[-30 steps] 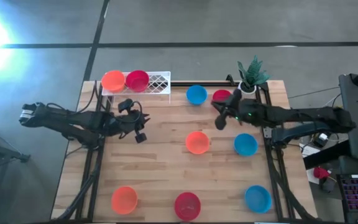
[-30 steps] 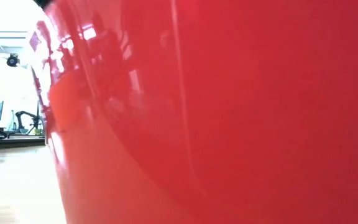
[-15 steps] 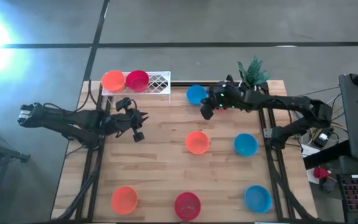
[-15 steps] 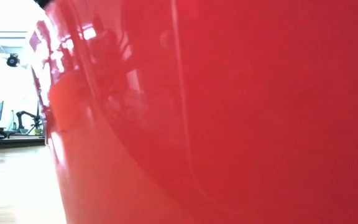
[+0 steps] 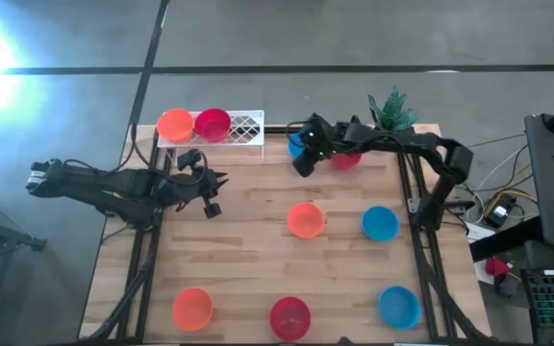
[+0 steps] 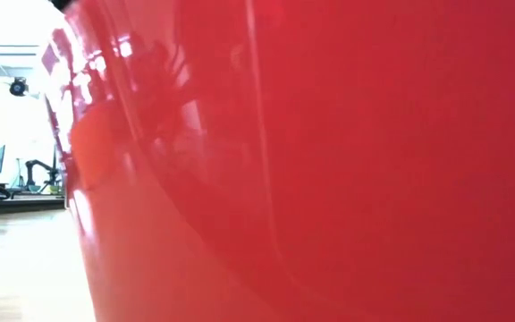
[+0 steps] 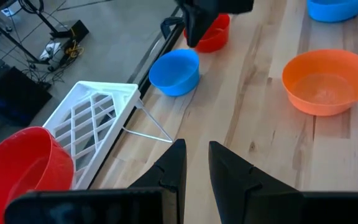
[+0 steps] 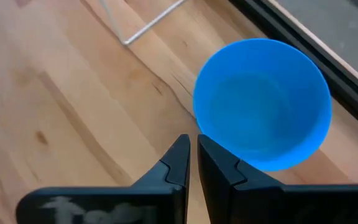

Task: Pick & Place Mini bowls
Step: Put the top blue bowl on the shelf

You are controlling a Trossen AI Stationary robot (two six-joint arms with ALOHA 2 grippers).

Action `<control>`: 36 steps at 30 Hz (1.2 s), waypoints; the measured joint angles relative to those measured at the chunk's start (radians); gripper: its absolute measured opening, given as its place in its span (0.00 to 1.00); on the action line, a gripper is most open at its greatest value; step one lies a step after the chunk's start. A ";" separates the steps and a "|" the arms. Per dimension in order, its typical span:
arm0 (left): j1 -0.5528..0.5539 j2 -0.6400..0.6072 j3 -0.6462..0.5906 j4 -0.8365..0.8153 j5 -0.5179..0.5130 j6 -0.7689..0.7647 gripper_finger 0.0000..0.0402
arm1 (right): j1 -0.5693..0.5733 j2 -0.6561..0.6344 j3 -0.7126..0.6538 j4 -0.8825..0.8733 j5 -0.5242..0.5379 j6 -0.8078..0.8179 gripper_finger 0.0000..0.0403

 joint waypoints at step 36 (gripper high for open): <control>0.000 -0.002 0.008 0.006 0.008 0.039 0.16 | -0.017 0.116 0.117 -0.034 -0.066 -0.099 0.24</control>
